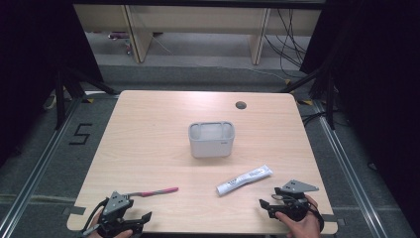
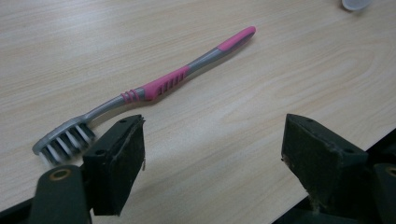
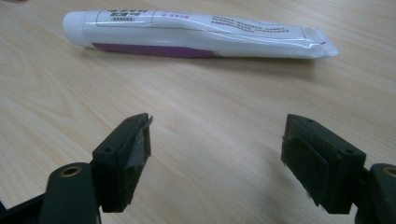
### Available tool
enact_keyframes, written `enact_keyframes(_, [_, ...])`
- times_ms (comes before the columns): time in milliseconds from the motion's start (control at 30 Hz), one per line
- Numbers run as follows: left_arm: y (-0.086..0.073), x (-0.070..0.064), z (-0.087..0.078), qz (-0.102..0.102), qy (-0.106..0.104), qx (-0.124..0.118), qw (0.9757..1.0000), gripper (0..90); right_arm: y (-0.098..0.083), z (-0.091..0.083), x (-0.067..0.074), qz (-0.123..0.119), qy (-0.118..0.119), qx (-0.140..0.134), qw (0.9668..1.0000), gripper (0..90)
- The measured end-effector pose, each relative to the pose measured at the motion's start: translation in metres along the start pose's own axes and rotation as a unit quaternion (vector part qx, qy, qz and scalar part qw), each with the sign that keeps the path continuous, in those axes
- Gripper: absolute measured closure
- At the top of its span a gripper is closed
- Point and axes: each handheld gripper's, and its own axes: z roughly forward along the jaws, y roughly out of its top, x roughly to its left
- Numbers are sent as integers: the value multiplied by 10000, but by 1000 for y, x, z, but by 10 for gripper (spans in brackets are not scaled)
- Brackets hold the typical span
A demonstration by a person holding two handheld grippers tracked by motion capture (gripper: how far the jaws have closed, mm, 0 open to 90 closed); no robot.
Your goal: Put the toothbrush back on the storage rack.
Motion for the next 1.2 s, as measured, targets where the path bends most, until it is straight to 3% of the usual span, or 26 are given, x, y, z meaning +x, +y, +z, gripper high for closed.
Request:
enact_keyframes(100, [0, 0, 0, -31, 33, -5, 10000, 210, 0, 0, 0, -3, -25, -8, 10000, 246])
enact_keyframes(133, [0, 1, 0, -6, 32, 8, 10000, 210, 0, 1, 2, 168, 58, -27, 9998, 246])
enact_keyframes(167, [0, 1, 0, -32, 35, -13, 10000, 210, 0, 0, -1, -2, 0, -13, 10000, 246])
enact_keyframes(200, [0, 1, -1, -15, 21, 18, 10000, 210, 0, 0, 0, -13, -3, -35, 10000, 246])
enact_keyframes(233, [0, 1, -1, -15, 21, 18, 10000, 210, 0, 0, 1, 134, 78, -34, 9999, 246])
enact_keyframes(267, [0, 1, -1, -32, 23, -8, 10000, 217, 1, 0, 0, 3, -29, -8, 10000, 246])
enact_keyframes(433, [0, 2, -1, 83, 5, -31, 10000, 251, 1, 0, 0, 4, -25, -24, 10000, 246])
enact_keyframes(500, [0, 2, -1, 114, -46, -63, 9999, 302, 0, 0, 0, -5, -20, -8, 10000, 246])
enact_keyframes(533, [0, 1, -1, 115, -66, -57, 9999, 353, 0, 1, 2, 148, 58, -29, 9999, 247])
enact_keyframes(633, [-1, 0, -1, 336, -60, 5, 9994, 469, 1, 1, -1, -21, -37, -113, 9999, 247])
enact_keyframes(667, [-1, 1, -1, 498, -29, 17, 9988, 498, 1, 1, -1, -22, -38, -113, 9999, 246])
enact_keyframes(700, [0, -1, -1, 421, -31, 8, 9991, 522, 0, 1, -1, -11, -25, -133, 9999, 246])
enact_keyframes(733, [0, 0, -1, 582, -40, 24, 9983, 558, 0, 0, 0, 6, -71, -80, 9999, 247])
enact_keyframes(767, [0, -2, -1, 556, -36, -34, 9984, 583, 0, 0, 1, 123, -8, -72, 9999, 247])
enact_keyframes(800, [1, 0, -1, 750, -22, 4, 9972, 612, 0, 0, 2, 136, 3, -64, 9999, 247])
enact_keyframes(833, [1, 0, 0, 788, 39, -31, 9969, 652, 1, 0, 0, 14, -32, -95, 9999, 246])
enact_keyframes(900, [1, -1, -2, 739, -4, -46, 9973, 721, 0, 1, 3, 170, 37, -80, 9998, 247])
enact_keyframes(967, [3, 3, -2, 908, 56, -66, 9958, 782, 0, 1, 3, 155, 21, -113, 9998, 247])
enact_keyframes(1033, [5, 4, -2, 896, 88, -123, 9959, 836, 0, 1, 3, 154, 18, -113, 9998, 247])
enact_keyframes(1133, [7, 6, -1, 993, 68, -69, 9950, 881, 0, 1, 3, 114, 7, -92, 9999, 247])
enact_keyframes(1200, [7, 6, 1, 940, 46, -40, 9956, 894, 1, 0, 3, 114, -42, -31, 9999, 247])
